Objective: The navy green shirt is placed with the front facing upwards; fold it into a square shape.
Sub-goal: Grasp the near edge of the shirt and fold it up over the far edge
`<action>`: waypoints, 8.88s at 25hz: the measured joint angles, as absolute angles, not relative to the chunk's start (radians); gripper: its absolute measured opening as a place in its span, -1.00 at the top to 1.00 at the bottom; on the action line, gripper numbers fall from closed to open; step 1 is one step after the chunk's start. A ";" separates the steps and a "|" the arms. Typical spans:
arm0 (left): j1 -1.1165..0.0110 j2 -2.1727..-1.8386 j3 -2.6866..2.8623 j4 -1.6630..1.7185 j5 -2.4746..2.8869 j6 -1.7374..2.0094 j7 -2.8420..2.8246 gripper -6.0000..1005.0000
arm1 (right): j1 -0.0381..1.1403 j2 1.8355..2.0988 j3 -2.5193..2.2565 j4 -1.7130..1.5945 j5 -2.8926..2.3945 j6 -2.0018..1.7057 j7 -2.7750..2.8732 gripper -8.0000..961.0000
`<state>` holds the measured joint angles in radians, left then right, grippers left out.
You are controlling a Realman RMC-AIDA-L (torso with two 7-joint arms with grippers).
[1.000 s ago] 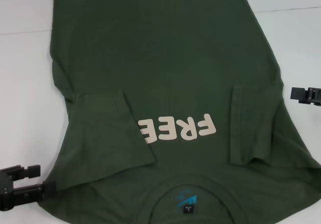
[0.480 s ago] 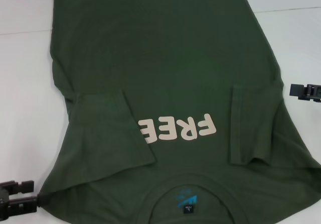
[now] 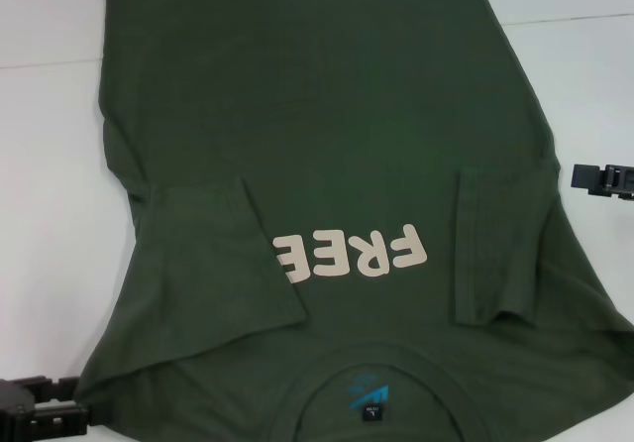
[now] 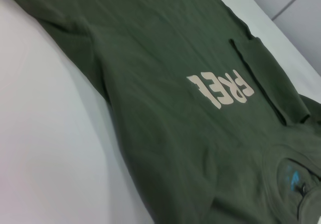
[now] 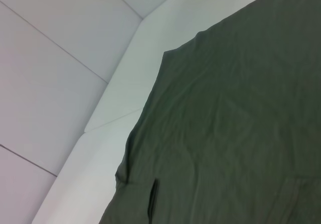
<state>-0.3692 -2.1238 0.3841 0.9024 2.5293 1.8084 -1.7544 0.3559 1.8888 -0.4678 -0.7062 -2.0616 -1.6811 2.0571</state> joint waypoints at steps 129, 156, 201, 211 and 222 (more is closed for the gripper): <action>-0.459 -2.063 0.247 0.862 2.601 1.747 -1.818 0.49 | 0.371 1.902 -0.439 -0.701 -2.057 -1.658 2.046 -0.84; -0.485 -2.074 0.331 0.823 2.671 1.774 -1.842 -0.81 | 0.382 1.902 -0.439 -0.701 -2.057 -1.648 2.053 -0.84; -0.484 -2.085 0.383 0.814 2.669 1.757 -1.834 -0.50 | 0.382 1.902 -0.439 -0.701 -2.055 -1.637 2.052 -0.84; -0.485 -2.086 0.393 0.813 2.667 1.757 -1.831 -0.42 | 0.383 1.902 -0.439 -0.701 -2.056 -1.636 2.052 -0.84; -0.493 -2.083 0.409 0.811 2.670 1.743 -1.859 -0.25 | 0.385 1.902 -0.439 -0.701 -2.056 -1.636 2.053 -0.84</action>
